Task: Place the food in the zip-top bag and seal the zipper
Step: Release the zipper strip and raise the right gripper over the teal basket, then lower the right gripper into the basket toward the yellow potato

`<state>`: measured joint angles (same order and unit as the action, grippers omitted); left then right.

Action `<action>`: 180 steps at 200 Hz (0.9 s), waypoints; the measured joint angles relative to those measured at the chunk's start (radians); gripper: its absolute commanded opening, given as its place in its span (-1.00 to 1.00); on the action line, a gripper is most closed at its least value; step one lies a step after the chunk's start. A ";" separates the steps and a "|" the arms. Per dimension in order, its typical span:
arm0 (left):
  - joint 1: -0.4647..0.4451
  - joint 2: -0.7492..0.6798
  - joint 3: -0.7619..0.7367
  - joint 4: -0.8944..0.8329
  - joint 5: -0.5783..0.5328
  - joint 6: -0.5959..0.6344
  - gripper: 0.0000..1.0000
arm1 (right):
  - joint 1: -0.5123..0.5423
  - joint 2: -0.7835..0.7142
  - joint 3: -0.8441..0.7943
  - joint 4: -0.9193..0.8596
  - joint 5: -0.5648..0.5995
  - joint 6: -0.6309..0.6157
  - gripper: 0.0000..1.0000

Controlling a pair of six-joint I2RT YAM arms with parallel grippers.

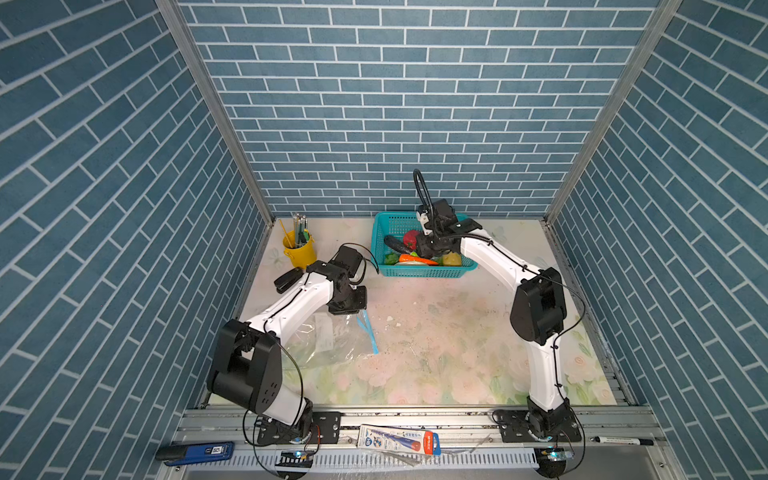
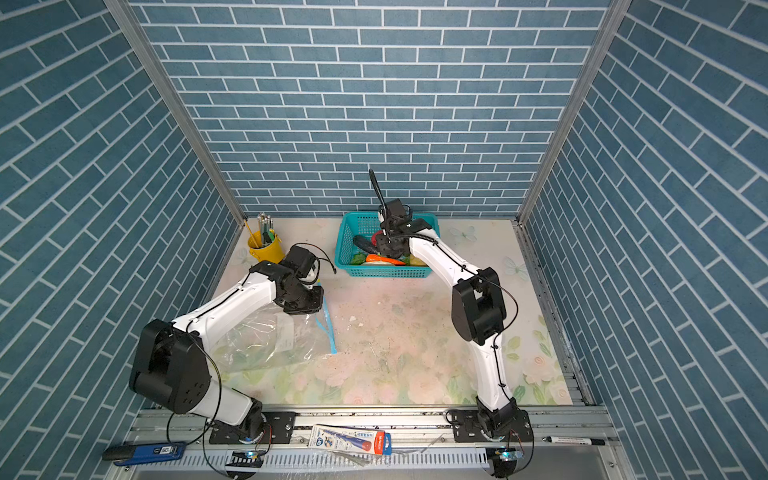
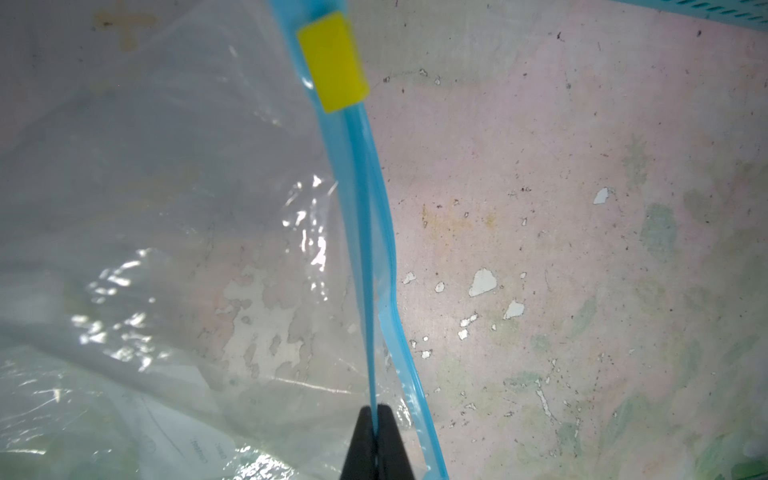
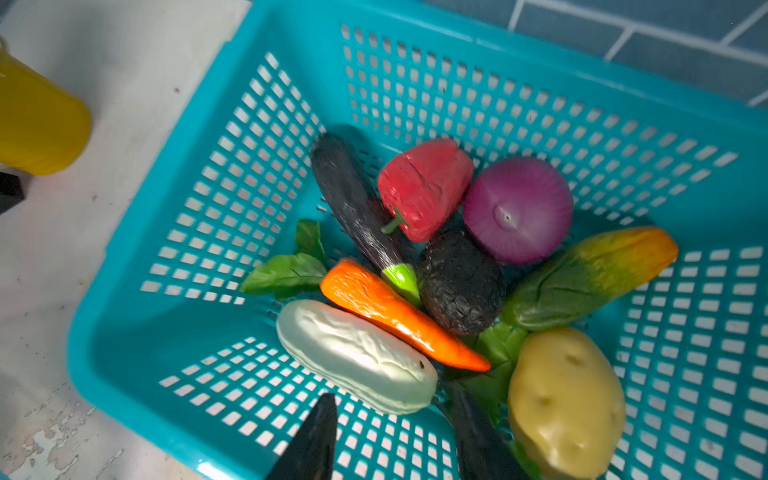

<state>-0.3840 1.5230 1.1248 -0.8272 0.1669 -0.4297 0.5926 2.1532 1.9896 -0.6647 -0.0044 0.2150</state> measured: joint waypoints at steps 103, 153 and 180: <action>-0.001 0.000 0.000 0.003 0.000 0.000 -1.00 | 0.017 0.130 0.130 -0.240 -0.131 0.051 -0.25; -0.001 0.000 0.000 0.006 0.003 0.000 -1.00 | 0.021 0.120 0.104 -0.230 -0.130 0.062 -0.25; -0.001 0.000 0.000 0.010 0.004 0.000 -1.00 | 0.030 0.105 0.064 -0.224 -0.131 0.077 -0.23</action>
<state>-0.3851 1.5234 1.1244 -0.8169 0.1707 -0.4297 0.6224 2.2578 2.0537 -0.8886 -0.1352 0.2920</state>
